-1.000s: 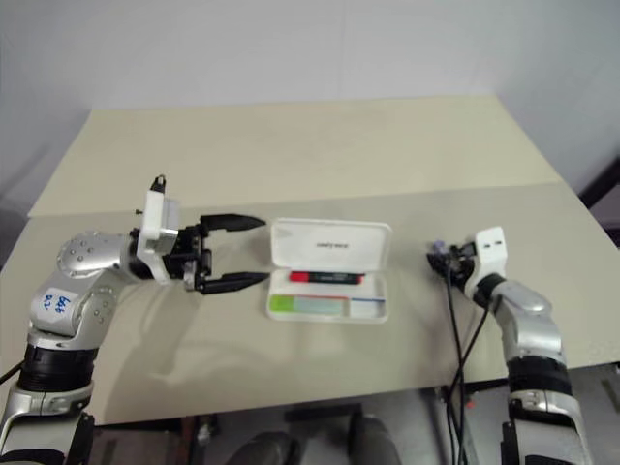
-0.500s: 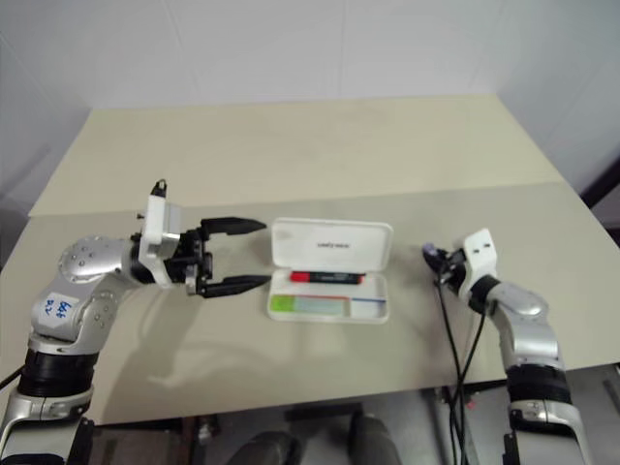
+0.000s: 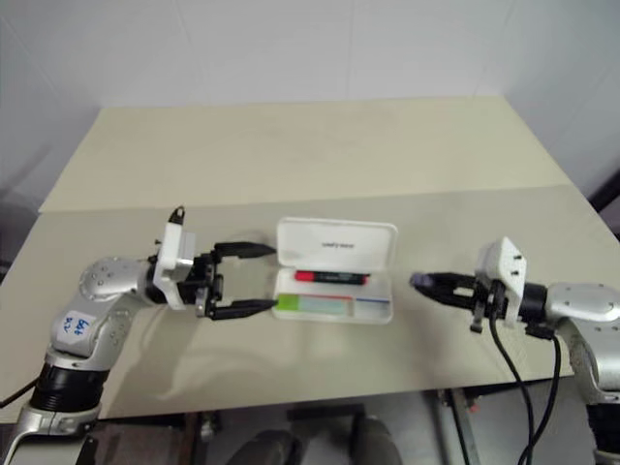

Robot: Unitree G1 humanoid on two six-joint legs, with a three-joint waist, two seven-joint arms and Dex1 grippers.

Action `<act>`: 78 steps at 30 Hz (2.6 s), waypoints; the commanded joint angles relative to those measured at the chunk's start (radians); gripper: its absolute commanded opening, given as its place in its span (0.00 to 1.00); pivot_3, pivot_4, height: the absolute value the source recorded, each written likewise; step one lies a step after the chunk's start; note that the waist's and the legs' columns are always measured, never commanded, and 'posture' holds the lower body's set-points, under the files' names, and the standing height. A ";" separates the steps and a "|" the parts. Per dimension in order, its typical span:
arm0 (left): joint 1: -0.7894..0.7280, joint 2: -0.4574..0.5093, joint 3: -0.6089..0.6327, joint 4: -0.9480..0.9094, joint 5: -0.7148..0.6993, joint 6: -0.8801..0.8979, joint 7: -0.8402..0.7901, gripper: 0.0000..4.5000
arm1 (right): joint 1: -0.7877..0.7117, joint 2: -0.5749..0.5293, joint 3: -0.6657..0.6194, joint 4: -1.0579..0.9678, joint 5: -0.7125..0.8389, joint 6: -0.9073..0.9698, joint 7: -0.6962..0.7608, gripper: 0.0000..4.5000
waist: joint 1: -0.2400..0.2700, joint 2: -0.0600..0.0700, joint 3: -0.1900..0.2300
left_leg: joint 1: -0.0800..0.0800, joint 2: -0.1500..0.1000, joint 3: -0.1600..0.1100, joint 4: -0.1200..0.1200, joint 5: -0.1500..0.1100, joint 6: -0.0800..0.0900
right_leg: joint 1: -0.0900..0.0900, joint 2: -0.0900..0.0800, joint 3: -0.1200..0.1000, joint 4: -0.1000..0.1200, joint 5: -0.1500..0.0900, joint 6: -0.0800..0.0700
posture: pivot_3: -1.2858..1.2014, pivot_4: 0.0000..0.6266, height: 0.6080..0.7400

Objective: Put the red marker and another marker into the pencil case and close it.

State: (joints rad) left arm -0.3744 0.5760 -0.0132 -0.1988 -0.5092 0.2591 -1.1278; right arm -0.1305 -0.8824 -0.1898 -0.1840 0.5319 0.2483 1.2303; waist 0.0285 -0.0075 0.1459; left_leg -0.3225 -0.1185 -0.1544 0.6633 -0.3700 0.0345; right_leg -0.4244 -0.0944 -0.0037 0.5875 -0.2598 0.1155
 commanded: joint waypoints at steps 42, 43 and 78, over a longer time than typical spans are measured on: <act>-0.012 0.032 0.008 0.017 0.036 -0.053 0.019 0.95 | -0.204 0.135 0.143 0.170 -0.067 -0.124 0.069 0.99 | 0.002 -0.001 0.000 | -0.001 0.000 -0.001 -0.001 0.000 0.000 | -0.003 0.000 -0.003 0.001 0.000 0.000 | 0.52 0.24 1.00; -0.009 0.034 0.012 0.027 0.038 -0.060 0.017 0.95 | -0.195 0.130 0.128 0.159 -0.057 -0.115 0.064 0.99 | 0.003 -0.001 0.000 | -0.002 0.000 -0.002 -0.001 0.000 0.000 | -0.003 0.000 -0.003 0.001 0.000 0.000 | 0.52 0.24 1.00; -0.165 -0.159 0.103 0.445 0.237 -0.223 0.407 0.01 | -0.171 0.083 -0.012 0.141 -0.016 -0.062 0.011 1.00 | 0.015 -0.002 -0.001 | -0.001 -0.001 -0.001 0.001 0.000 0.000 | -0.002 -0.001 -0.003 0.002 0.000 0.000 | 0.52 0.24 1.00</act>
State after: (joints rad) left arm -0.5175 0.4281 0.1156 0.2271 -0.3033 0.0152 -0.7587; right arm -0.2958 -0.8025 -0.1962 -0.0086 0.5091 0.1956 1.2506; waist 0.0436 -0.0095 0.1452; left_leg -0.3238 -0.1194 -0.1549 0.6642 -0.3701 0.0347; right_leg -0.4268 -0.0949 -0.0071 0.5896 -0.2594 0.1158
